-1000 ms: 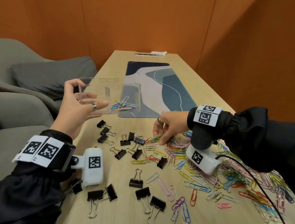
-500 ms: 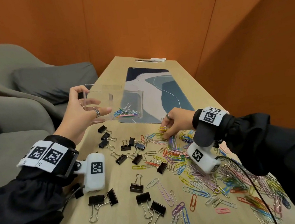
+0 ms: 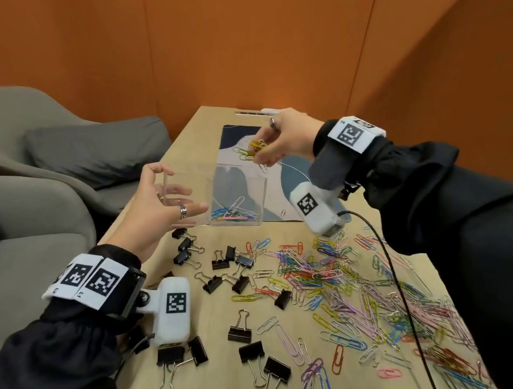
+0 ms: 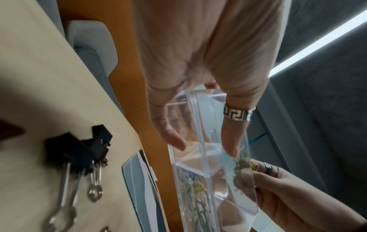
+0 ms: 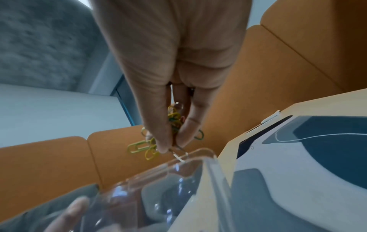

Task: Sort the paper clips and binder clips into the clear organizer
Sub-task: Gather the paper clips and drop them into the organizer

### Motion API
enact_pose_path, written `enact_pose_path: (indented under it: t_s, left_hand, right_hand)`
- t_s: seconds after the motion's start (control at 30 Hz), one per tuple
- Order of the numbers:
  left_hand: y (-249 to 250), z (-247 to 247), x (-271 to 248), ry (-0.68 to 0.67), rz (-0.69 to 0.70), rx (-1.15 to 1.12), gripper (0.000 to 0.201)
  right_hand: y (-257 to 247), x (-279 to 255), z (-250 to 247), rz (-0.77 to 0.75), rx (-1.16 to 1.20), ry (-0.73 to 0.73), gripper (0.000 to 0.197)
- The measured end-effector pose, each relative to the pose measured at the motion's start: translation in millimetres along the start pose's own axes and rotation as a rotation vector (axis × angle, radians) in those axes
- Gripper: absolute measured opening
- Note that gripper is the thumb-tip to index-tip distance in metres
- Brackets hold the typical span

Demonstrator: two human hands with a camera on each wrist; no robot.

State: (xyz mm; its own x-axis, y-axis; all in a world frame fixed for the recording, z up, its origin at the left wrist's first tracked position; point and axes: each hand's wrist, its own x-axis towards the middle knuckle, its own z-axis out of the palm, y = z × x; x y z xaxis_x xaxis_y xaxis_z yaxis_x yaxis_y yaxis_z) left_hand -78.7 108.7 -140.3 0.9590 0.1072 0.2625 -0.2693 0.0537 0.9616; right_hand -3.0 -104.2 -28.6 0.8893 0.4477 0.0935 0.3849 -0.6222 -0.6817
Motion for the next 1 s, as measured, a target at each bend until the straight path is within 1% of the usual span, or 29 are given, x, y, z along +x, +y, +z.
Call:
enact_pose_path:
  t_s: [0.1, 0.17, 0.23, 0.33, 0.37, 0.47, 0.57, 0.67, 0.7, 0.73, 0.77, 0.8, 0.83, 0.9, 0.93, 1.0]
  left_hand:
    - [0, 2, -1, -0.031, -0.001, -0.007, 0.058]
    - [1, 2, -2, -0.034, 0.000, -0.002, 0.059]
    - [1, 2, -2, -0.032, -0.003, -0.010, 0.060]
    - [2, 3, -3, -0.035, -0.010, -0.014, 0.061]
    - [2, 4, -3, -0.039, -0.012, -0.012, 0.061]
    - [2, 4, -4, -0.043, -0.017, -0.006, 0.064]
    - [1, 4, -3, -0.028, -0.006, -0.008, 0.063]
    - [2, 4, -2, -0.020, 0.007, -0.012, 0.062]
    - [3, 4, -3, -0.017, 0.010, -0.015, 0.062]
    - [4, 4, -3, -0.013, 0.013, -0.018, 0.062]
    - [6, 5, -3, -0.008, 0.018, -0.025, 0.062]
    - [7, 6, -3, 0.000, 0.023, -0.034, 0.061]
    - [8, 7, -4, 0.008, 0.030, -0.045, 0.062]
    - [11, 12, -4, 0.029, 0.047, -0.063, 0.064]
    - [12, 14, -4, 0.041, 0.057, -0.070, 0.064]
    - [14, 19, -4, 0.061, 0.074, -0.083, 0.064]
  right_hand:
    - [-7, 3, 14, -0.024, -0.082, -0.069, 0.010]
    - [-6, 6, 24, -0.045, -0.086, -0.104, 0.017]
    - [-2, 7, 27, -0.065, -0.123, -0.115, 0.017]
    - [3, 3, 26, -0.081, -0.114, -0.141, 0.011]
    - [3, 1, 25, -0.093, -0.126, -0.133, 0.012]
    - [7, -4, 21, -0.103, -0.152, -0.064, 0.025]
    - [15, -12, 11, -0.105, -0.038, 0.014, 0.030]
    - [29, -20, -4, -0.059, 0.117, 0.212, 0.030]
    - [36, -22, -8, -0.023, 0.140, 0.264, 0.030]
    - [45, -24, -12, 0.026, 0.117, 0.287, 0.030]
    - [55, -25, -15, 0.088, 0.055, 0.269, 0.030]
    - [65, -25, -17, 0.161, -0.036, 0.209, 0.031]
    - [75, -25, -18, 0.234, -0.139, 0.123, 0.035]
    - [92, -25, -15, 0.364, -0.331, -0.059, 0.049]
    - [98, -25, -11, 0.407, -0.411, -0.128, 0.053]
    - [106, -25, -1, 0.440, -0.521, -0.230, 0.057]
